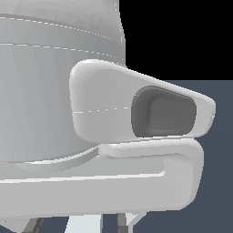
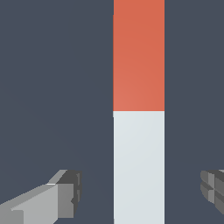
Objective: Insert the peg into the horizontal hole in a box.
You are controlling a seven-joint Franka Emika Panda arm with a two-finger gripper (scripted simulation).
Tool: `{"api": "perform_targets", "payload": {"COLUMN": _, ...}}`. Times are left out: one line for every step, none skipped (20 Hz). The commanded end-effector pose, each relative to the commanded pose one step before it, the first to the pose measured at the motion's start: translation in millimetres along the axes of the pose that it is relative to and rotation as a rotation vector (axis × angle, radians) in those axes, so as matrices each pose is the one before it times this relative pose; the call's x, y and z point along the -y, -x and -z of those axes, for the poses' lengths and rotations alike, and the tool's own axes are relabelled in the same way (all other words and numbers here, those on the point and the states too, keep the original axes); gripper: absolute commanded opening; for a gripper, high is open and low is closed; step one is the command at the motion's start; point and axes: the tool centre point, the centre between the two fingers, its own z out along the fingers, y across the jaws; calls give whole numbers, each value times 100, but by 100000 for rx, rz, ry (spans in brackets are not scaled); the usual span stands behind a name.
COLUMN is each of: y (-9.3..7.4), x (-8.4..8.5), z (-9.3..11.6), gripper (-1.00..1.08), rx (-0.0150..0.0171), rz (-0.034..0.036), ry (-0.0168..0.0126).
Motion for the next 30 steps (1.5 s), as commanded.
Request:
{"api": "perform_targets", "payload": {"y": 84, "x": 74, "z": -1272, "gripper": 100, "rx": -65, "rz": 37, "ry": -112}}
{"api": "perform_targets", "payload": {"y": 23, "x": -1, "z": -553, "gripper": 100, "rx": -22, "rz": 63, "ry": 17}}
{"api": "perform_targets", "payload": {"y": 52, "x": 7, "z": -482, "gripper": 100, "rx": 0, "rz": 0, "ry": 0}}
{"api": "perform_targets", "payload": {"y": 12, "x": -15, "z": -404, "gripper": 100, "rx": -21, "rz": 64, "ry": 16}}
{"api": "perform_targets", "payload": {"y": 43, "x": -8, "z": -335, "gripper": 100, "rx": 0, "rz": 0, "ry": 0}}
{"api": "perform_targets", "payload": {"y": 13, "x": -27, "z": -261, "gripper": 100, "rx": -12, "rz": 46, "ry": 10}}
{"api": "perform_targets", "payload": {"y": 34, "x": -22, "z": -194, "gripper": 100, "rx": 0, "rz": 0, "ry": 0}}
{"api": "perform_targets", "payload": {"y": 1, "x": -35, "z": -127, "gripper": 100, "rx": -9, "rz": 47, "ry": 8}}
{"api": "perform_targets", "payload": {"y": 18, "x": -19, "z": -72, "gripper": 100, "rx": 0, "rz": 0, "ry": 0}}
{"api": "perform_targets", "payload": {"y": 7, "x": -8, "z": -22, "gripper": 100, "rx": 0, "rz": 0, "ry": 0}}
{"api": "perform_targets", "payload": {"y": 0, "x": 0, "z": 0, "gripper": -100, "rx": 0, "rz": 0, "ry": 0}}
{"api": "perform_targets", "payload": {"y": 0, "x": 0, "z": 0, "gripper": -100, "rx": 0, "rz": 0, "ry": 0}}
{"api": "perform_targets", "payload": {"y": 0, "x": 0, "z": 0, "gripper": -100, "rx": 0, "rz": 0, "ry": 0}}
{"api": "perform_targets", "payload": {"y": 0, "x": 0, "z": 0, "gripper": -100, "rx": 0, "rz": 0, "ry": 0}}
{"api": "perform_targets", "payload": {"y": 0, "x": 0, "z": 0, "gripper": -100, "rx": 0, "rz": 0, "ry": 0}}
{"api": "perform_targets", "payload": {"y": 0, "x": 0, "z": 0, "gripper": -100, "rx": 0, "rz": 0, "ry": 0}}
{"api": "perform_targets", "payload": {"y": 0, "x": 0, "z": 0, "gripper": -100, "rx": 0, "rz": 0, "ry": 0}}
{"api": "perform_targets", "payload": {"y": 0, "x": 0, "z": 0, "gripper": -100, "rx": 0, "rz": 0, "ry": 0}}
{"api": "perform_targets", "payload": {"y": 0, "x": 0, "z": 0, "gripper": -100, "rx": 0, "rz": 0, "ry": 0}}
{"api": "perform_targets", "payload": {"y": 0, "x": 0, "z": 0, "gripper": -100, "rx": 0, "rz": 0, "ry": 0}}
{"api": "perform_targets", "payload": {"y": -27, "x": -14, "z": 17, "gripper": -100, "rx": 0, "rz": 0, "ry": 0}}
{"api": "perform_targets", "payload": {"y": -35, "x": -13, "z": 11, "gripper": -100, "rx": 0, "rz": 0, "ry": 0}}
{"api": "perform_targets", "payload": {"y": -106, "x": -38, "z": 34, "gripper": -100, "rx": 0, "rz": 0, "ry": 0}}
{"api": "perform_targets", "payload": {"y": -213, "x": -79, "z": 60, "gripper": -100, "rx": -19, "rz": 65, "ry": 15}}
{"api": "perform_targets", "payload": {"y": -287, "x": -106, "z": 79, "gripper": -100, "rx": -1, "rz": 69, "ry": 2}}
{"api": "perform_targets", "payload": {"y": -368, "x": -135, "z": 101, "gripper": -100, "rx": 1, "rz": 85, "ry": 0}}
{"api": "perform_targets", "payload": {"y": -453, "x": -167, "z": 124, "gripper": -100, "rx": 2, "rz": 109, "ry": -1}}
{"api": "perform_targets", "payload": {"y": -524, "x": -193, "z": 146, "gripper": -100, "rx": 2, "rz": 109, "ry": -1}}
{"api": "perform_targets", "payload": {"y": -617, "x": -228, "z": 169, "gripper": -100, "rx": 3, "rz": 146, "ry": -1}}
{"api": "perform_targets", "payload": {"y": -692, "x": -256, "z": 192, "gripper": -100, "rx": 3, "rz": 154, "ry": -1}}
